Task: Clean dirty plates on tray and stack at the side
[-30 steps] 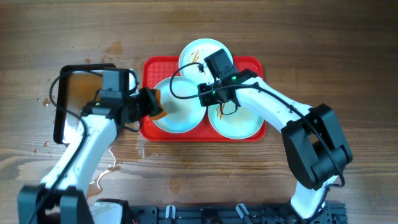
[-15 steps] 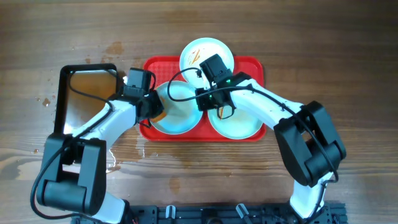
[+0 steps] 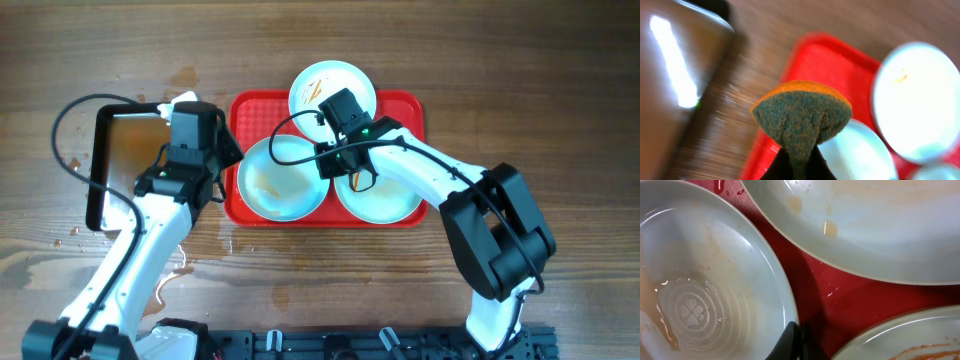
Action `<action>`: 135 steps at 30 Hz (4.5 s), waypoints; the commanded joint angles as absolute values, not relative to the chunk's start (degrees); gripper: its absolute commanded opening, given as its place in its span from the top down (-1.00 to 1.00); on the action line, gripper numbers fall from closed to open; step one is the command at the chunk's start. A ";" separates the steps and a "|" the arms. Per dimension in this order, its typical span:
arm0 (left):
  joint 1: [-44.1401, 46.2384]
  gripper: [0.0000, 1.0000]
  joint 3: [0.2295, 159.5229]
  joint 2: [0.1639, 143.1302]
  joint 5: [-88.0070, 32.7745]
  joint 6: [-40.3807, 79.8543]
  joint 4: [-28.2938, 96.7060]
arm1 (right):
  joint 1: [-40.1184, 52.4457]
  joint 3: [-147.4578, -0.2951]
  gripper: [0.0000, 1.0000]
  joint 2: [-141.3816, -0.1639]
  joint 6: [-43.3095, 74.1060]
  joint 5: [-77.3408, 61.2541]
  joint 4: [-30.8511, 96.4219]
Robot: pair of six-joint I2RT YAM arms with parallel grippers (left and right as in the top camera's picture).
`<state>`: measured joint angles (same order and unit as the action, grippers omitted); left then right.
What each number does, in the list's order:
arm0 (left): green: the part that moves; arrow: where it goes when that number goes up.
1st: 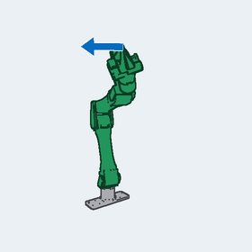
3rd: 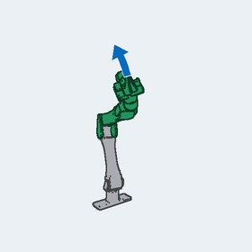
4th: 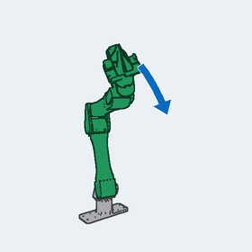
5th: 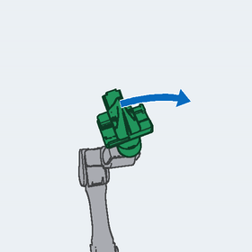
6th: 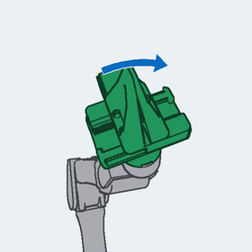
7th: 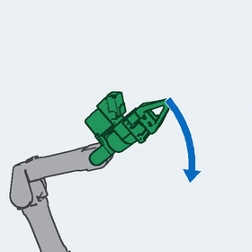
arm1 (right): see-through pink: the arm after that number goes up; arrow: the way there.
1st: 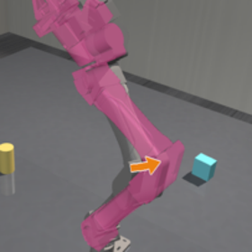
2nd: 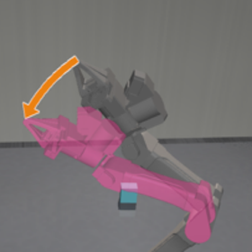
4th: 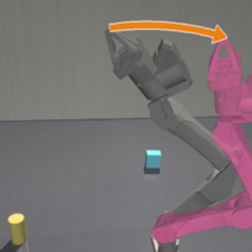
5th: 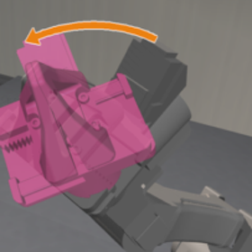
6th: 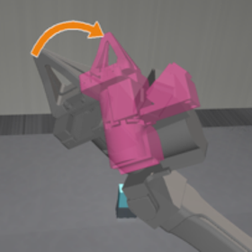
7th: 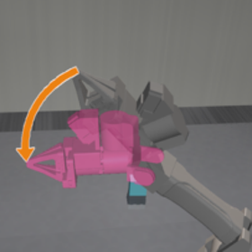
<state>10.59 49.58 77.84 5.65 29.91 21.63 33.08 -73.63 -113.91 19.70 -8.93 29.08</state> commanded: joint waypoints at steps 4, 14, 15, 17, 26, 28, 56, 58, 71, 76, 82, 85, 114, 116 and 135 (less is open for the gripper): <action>13.69 0.92 49.39 91.24 -12.40 30.70 21.47 | 32.99 -73.43 0.91 -114.67 20.14 -7.20 29.17; 14.00 0.92 49.84 94.48 14.76 30.65 24.32 | 32.99 -73.43 0.91 -114.67 19.44 -7.20 29.21; 14.00 0.92 50.41 92.03 19.84 30.65 25.10 | 32.99 -73.52 0.91 -114.65 17.69 -7.22 29.17; 14.00 0.92 50.98 87.02 28.49 30.68 26.52 | 32.99 -74.48 0.91 -114.65 14.94 -7.18 30.02; 5.06 0.92 50.96 66.35 21.21 30.96 30.35 | 33.19 -87.42 0.91 -110.89 4.43 -1.48 39.57; -0.25 0.92 50.89 66.52 14.66 30.92 31.64 | 33.82 -91.96 0.91 -110.02 1.91 2.61 42.50; -20.38 0.92 50.85 78.08 -3.88 30.24 36.95 | 34.41 -93.23 0.12 -120.18 19.77 -6.59 47.75; -20.38 0.92 50.85 78.08 -3.86 30.24 36.93 | 34.41 -93.23 0.06 -120.44 14.83 -3.49 44.42; -20.38 0.92 50.85 78.08 -3.86 30.24 36.91 | 34.41 -93.23 -0.14 -125.36 7.14 0.47 34.92; -20.38 0.92 50.85 78.08 -3.88 30.24 36.91 | 34.20 -93.23 0.26 -126.56 7.51 0.43 34.11; -20.38 0.92 50.85 78.08 -3.86 30.24 36.91 | 34.20 -94.30 0.91 -125.69 7.64 0.08 34.74; -20.38 0.92 50.85 78.08 -3.86 30.24 36.91 | 34.20 -94.94 0.92 -122.63 7.64 0.05 35.05; -20.36 0.92 50.85 78.08 -3.90 30.26 36.51 | 60.16 -94.94 0.91 -105.51 -32.71 63.57 31.18; -20.38 0.92 50.85 78.08 -4.10 30.26 36.51 | 60.97 -94.94 0.92 -105.51 -33.67 66.24 28.47; -20.36 0.92 50.85 78.15 -4.08 30.24 36.51 | 20.86 -94.91 0.91 -102.74 21.08 -14.81 44.23</action>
<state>-20.01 50.00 77.87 -3.36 30.33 36.84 30.96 -94.21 -105.89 14.92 12.10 43.72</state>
